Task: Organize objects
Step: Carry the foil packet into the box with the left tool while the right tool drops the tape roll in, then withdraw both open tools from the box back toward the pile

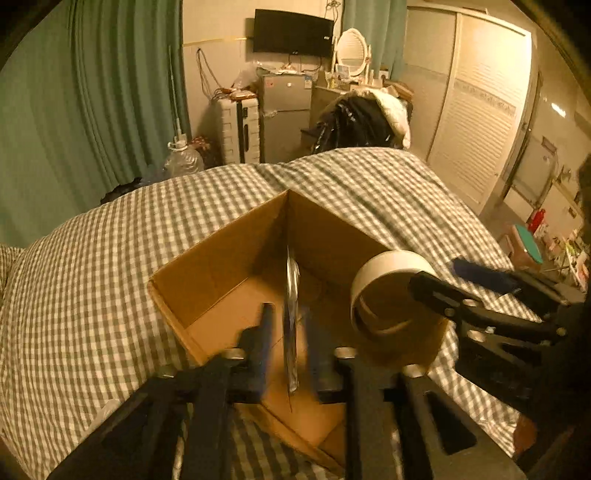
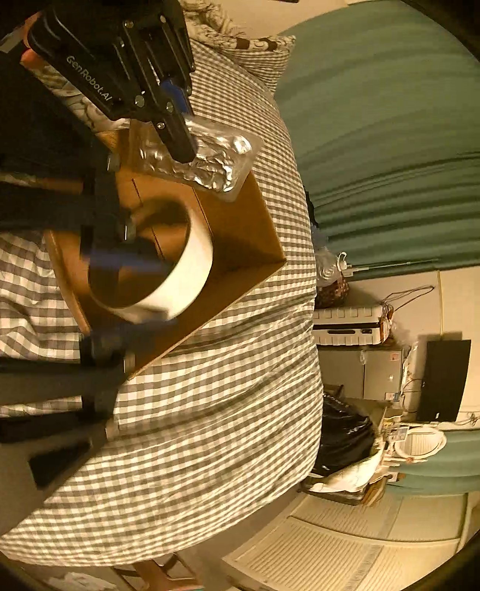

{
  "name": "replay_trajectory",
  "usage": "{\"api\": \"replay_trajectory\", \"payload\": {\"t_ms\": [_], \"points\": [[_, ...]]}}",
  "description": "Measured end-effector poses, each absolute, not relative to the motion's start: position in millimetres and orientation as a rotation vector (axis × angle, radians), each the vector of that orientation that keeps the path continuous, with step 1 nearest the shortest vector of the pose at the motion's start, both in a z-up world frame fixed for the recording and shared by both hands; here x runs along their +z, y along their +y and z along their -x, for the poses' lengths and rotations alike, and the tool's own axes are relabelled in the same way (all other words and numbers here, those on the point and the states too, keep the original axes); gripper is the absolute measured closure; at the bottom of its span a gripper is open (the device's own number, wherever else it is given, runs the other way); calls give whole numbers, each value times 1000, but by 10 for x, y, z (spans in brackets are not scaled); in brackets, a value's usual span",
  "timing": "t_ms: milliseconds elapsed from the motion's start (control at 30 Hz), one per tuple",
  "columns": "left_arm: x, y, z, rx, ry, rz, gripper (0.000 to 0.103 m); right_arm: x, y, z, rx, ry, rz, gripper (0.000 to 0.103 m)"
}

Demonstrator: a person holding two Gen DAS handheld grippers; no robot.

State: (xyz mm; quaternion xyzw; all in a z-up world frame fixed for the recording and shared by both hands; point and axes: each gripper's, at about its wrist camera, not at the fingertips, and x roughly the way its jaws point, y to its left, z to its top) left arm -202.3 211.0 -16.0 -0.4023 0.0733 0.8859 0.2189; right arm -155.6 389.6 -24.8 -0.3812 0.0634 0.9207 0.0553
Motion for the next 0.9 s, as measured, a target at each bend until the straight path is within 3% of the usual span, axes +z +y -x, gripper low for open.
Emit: {"api": "replay_trajectory", "payload": {"t_ms": [33,67,233,467,567,733,900], "points": [[-165,2064,2048,2466,198,1120,47,-231,3906,1531,2795,194,1138,42],[-145,2022,2033,2482,180,1121,34,-198,3905,1504,2794,192,1121,41],[72,1726,1870,2522,120,1114,32,49,3842,1314,2781,174,1075,39],[595,1061,1414,2670,121,1011,11,597,3471,817,2864,78,957,24],[745,745,1185,2744,119,978,10,802,3156,585,2923,0,915,16],[817,278,806,2852,112,955,1,952,2619,319,3021,-117,886,9],[569,-81,502,2919,49,980,1,756,2171,161,3061,-214,910,7]]}}
